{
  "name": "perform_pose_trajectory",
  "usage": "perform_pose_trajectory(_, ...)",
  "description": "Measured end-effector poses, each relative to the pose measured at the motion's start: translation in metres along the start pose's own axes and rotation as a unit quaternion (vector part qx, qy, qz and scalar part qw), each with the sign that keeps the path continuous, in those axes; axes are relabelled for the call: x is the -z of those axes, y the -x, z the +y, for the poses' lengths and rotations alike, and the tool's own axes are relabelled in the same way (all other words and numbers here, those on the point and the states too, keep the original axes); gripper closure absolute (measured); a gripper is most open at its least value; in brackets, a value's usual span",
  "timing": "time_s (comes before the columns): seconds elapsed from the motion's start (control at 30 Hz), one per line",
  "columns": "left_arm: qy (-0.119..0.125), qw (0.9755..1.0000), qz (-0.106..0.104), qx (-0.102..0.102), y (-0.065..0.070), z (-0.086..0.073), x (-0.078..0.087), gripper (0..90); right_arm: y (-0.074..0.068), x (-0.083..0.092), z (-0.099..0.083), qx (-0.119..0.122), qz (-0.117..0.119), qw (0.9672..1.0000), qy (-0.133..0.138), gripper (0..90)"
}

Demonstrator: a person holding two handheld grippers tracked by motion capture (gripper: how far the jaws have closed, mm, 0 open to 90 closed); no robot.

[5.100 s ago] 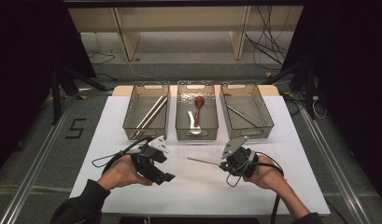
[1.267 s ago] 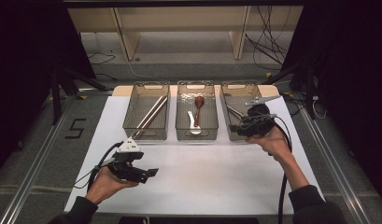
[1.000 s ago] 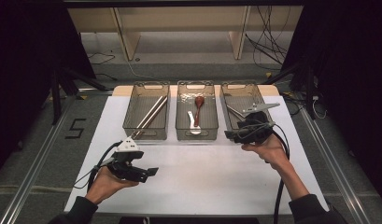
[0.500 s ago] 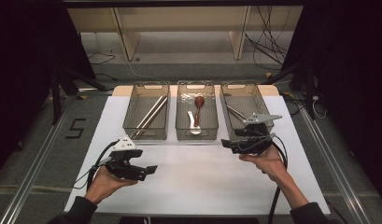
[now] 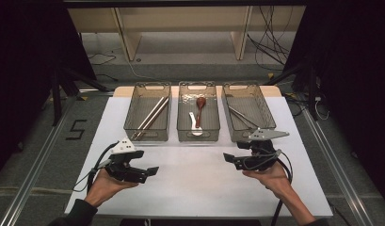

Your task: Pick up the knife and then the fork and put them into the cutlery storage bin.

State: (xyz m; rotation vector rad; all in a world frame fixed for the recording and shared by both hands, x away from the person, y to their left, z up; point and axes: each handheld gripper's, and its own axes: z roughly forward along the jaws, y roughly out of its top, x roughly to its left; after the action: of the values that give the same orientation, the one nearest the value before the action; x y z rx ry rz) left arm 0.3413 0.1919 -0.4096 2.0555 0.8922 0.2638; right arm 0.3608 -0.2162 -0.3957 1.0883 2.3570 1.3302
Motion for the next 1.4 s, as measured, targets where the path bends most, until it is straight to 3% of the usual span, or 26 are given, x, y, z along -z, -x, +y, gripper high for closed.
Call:
perform_pose_trajectory(0.5, 0.026, 0.9996, -0.011, 0.000, 0.005, -0.003, 0.005, 15.4, -0.014, 0.010, -0.025, -0.002, -0.002, 0.9997, 0.025, 24.8)
perform_pose_trajectory(0.83, 0.029, 0.9994, -0.020, -0.002, 0.014, -0.007, 0.000, 15.2, -0.011, 0.019, -0.037, -0.018, -0.007, 0.9988, 0.044, 22.9)
perform_pose_trajectory(1.17, 0.039, 0.9989, -0.017, 0.020, 0.012, -0.012, 0.003, 15.2, -0.014, 0.024, -0.045, -0.020, -0.011, 0.9989, 0.040, 22.1)
perform_pose_trajectory(1.4, 0.042, 0.9989, -0.013, 0.018, 0.011, -0.011, 0.003, 15.2, -0.015, 0.024, -0.046, -0.020, -0.011, 0.9990, 0.038, 21.9)
